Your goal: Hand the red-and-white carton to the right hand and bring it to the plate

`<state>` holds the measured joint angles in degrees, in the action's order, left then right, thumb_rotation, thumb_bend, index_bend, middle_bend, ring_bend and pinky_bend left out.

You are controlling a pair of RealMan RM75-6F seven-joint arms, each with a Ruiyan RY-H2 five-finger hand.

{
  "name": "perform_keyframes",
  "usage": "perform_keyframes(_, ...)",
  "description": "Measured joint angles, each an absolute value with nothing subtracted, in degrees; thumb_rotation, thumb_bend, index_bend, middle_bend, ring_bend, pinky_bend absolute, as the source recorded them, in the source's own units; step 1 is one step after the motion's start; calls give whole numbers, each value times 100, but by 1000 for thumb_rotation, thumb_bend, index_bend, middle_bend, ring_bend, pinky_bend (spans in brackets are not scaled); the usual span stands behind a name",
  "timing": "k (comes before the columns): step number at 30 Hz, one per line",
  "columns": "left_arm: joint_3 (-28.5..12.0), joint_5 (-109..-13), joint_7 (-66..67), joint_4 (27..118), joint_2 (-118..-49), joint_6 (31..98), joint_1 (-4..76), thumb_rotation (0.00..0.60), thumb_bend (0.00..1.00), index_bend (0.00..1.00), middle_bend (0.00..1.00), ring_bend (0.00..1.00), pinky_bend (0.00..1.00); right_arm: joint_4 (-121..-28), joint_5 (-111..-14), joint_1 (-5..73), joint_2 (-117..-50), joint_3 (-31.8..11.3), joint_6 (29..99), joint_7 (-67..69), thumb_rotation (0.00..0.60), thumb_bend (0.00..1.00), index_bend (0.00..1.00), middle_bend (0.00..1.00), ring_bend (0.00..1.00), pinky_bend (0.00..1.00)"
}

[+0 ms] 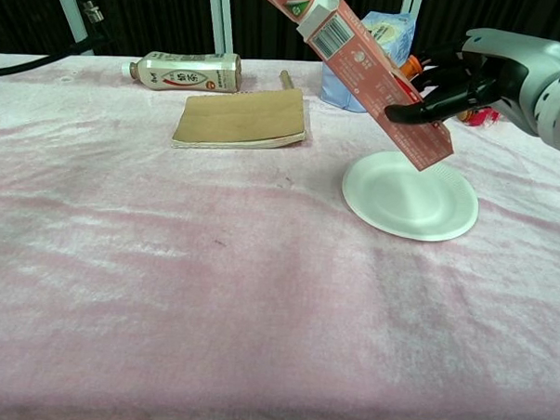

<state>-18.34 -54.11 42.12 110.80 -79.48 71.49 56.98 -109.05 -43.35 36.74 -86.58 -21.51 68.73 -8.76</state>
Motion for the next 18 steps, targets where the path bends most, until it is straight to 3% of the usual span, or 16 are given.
perform_keyframes(18, -1816, -5416, 4226, 11091, -7997, 7159, 5739, 600, 430, 607, 504, 409, 479, -10925, -4314, 3674, -8650, -2164, 6877, -884, 600, 322, 474, 453, 381, 364)
